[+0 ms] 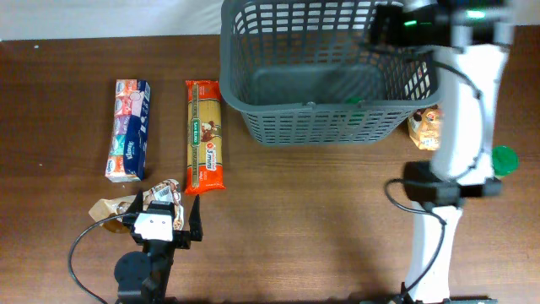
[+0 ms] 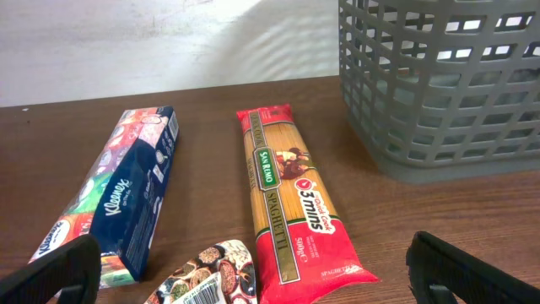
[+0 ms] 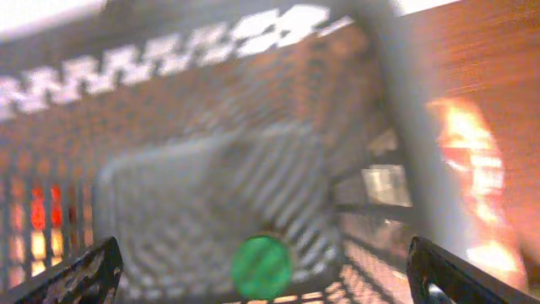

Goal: Pack container

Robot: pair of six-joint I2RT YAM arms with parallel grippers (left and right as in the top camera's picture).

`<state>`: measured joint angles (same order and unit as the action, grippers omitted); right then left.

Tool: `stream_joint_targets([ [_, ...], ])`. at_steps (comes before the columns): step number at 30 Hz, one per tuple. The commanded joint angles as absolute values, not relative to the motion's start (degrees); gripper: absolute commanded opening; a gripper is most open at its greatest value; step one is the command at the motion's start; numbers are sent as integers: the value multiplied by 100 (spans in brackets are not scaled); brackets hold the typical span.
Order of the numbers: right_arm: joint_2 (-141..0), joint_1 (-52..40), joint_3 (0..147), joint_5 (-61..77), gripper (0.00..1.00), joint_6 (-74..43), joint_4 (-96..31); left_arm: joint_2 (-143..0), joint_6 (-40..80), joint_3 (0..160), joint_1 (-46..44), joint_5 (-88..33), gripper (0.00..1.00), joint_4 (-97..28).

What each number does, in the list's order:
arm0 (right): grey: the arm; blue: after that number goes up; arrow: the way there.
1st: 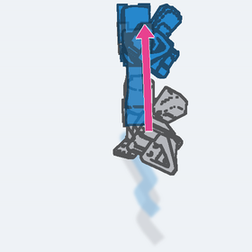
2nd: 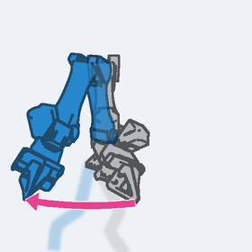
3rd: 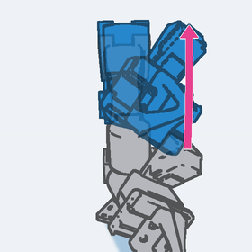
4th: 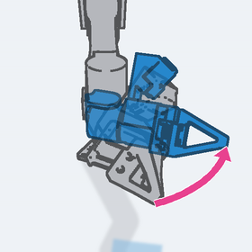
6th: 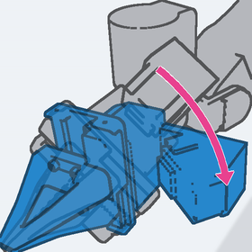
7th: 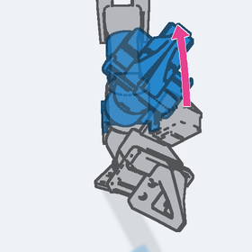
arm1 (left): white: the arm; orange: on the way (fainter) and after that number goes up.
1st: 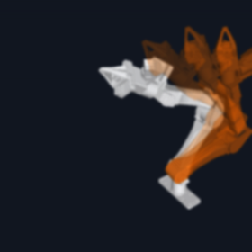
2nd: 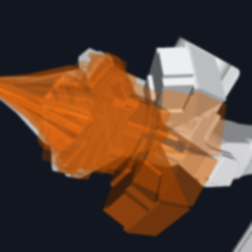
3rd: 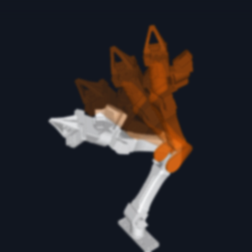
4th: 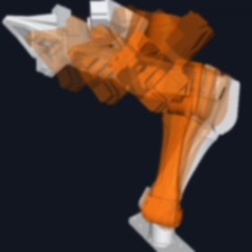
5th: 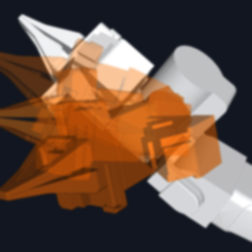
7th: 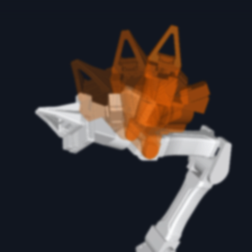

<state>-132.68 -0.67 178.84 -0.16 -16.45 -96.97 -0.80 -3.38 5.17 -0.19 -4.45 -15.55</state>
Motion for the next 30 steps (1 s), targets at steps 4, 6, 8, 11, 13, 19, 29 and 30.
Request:
stream_joint_targets([
  [4, -12208, 1382, 17839, -1, 99, -2305, -9734, -30, -301, 486, 19, -423, 99, -1544],
  [6, -11922, 1938, 17609, 3, 99, -2423, -9734, -30, -303, 486, 19, -423, 99, -1544],
  [8, -11631, 2508, 17128, -3, 99, -2534, -9734, -30, -303, 486, 19, -423, 99, -1544],
  [11, -11271, 3144, 16051, -1, 99, -2604, -9734, -30, -301, 486, 19, -423, 99, -1544],
  [13, -11089, 3441, 15176, 8, 99, -2606, -9734, -30, -303, 486, 19, -423, 99, -1544],
  [19, -11126, 3876, 13028, 16, 99, -2648, -9365, -30, -303, 486, 19, -423, 99, -1544],
  [29, -11126, 3903, 10787, 16, 99, -2714, -7926, -30, -303, 486, 19, -423, 99, -1544],
  [30, -11126, 3903, 10613, 16, 99, -2711, -7797, -30, -303, 486, 19, -423, 99, -1544],
])
